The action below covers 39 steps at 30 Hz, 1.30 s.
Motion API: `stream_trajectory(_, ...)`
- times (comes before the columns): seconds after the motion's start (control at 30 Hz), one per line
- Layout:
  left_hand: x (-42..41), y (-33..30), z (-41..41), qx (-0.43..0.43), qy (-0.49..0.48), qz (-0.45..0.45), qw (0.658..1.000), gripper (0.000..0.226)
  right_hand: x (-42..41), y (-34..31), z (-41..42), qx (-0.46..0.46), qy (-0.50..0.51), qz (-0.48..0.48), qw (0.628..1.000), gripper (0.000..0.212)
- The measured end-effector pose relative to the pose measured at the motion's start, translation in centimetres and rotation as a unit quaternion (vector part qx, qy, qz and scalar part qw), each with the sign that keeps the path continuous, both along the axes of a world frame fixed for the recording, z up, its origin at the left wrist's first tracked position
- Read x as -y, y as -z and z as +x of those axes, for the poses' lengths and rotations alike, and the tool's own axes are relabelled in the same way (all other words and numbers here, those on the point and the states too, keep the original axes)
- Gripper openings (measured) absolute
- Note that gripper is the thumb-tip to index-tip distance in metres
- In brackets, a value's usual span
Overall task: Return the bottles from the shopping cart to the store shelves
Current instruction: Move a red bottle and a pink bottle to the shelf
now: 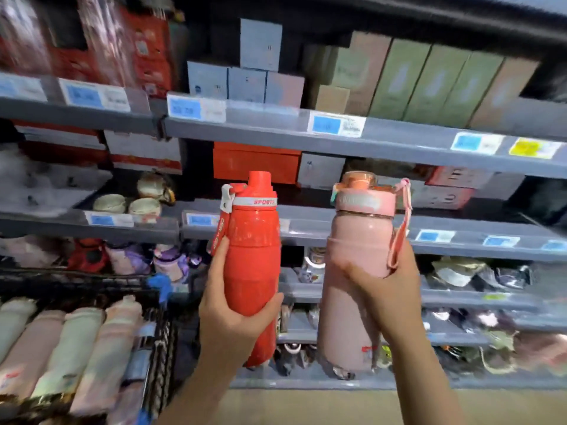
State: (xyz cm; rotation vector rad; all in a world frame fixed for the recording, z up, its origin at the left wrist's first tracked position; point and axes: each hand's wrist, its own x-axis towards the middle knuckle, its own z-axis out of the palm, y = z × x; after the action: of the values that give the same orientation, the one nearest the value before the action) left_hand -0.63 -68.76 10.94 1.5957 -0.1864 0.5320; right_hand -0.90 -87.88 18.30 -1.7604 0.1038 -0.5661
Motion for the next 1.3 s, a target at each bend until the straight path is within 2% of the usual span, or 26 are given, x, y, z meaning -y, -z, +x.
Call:
stream_trajectory(0.1,1.0,-2.0,2.2,0.021,0.005,-0.003,1.0,0.107,1.0,-2.6,1.6,0.031,-0.047,0.035,0.998,0.067)
stream_trajectory(0.2,1.3,-4.4,5.1,0.037,-0.011,-0.029,0.999,0.112,0.9,-5.6,4.0,0.048,-0.114,0.08,0.989,0.063)
stream_trajectory(0.3,1.6,-6.5,7.9,0.078,-0.03,-0.041,0.996,0.111,0.5,-8.8,6.8,0.093,-0.122,0.039,0.987,0.067)
stream_trajectory(0.47,-0.4,-10.4,12.2,0.162,-0.062,-0.073,0.982,0.111,-1.4,-15.7,11.0,0.175,-0.163,0.035,0.97,0.04)
stream_trajectory(0.6,-2.6,-14.5,15.1,0.225,-0.085,-0.072,0.968,0.108,-3.8,-21.6,13.6,0.202,-0.212,0.075,0.953,0.038)
stream_trajectory(0.73,-4.3,-18.3,16.5,0.274,-0.13,-0.051,0.951,0.109,-5.4,-26.8,16.0,0.234,-0.257,0.083,0.934,0.02)
stream_trajectory(0.8,-4.8,-19.7,16.6,0.29,-0.15,-0.042,0.944,0.107,-6.3,-29.5,17.4,0.264,-0.272,0.081,0.922,0.034)
stream_trajectory(0.93,-5.1,-21.8,15.9,0.305,-0.18,-0.04,0.934,0.107,-8.1,-36.3,21.1,0.336,-0.255,0.108,0.9,0.076)
stream_trajectory(1.07,-5.4,-23.3,15.1,0.313,-0.235,-0.017,0.92,0.114,-9.7,-41.9,24.6,0.401,-0.222,0.157,0.875,0.097)
stream_trajectory(1.17,-5.5,-23.8,14.3,0.299,-0.257,-0.024,0.919,0.111,-10.2,-43.4,27.0,0.453,-0.125,0.087,0.878,0.117)
stream_trajectory(1.3,-5.8,-24.1,12.8,0.288,-0.278,-0.028,0.916,0.106,-10.1,-43.4,30.4,0.444,-0.013,-0.087,0.892,0.121)
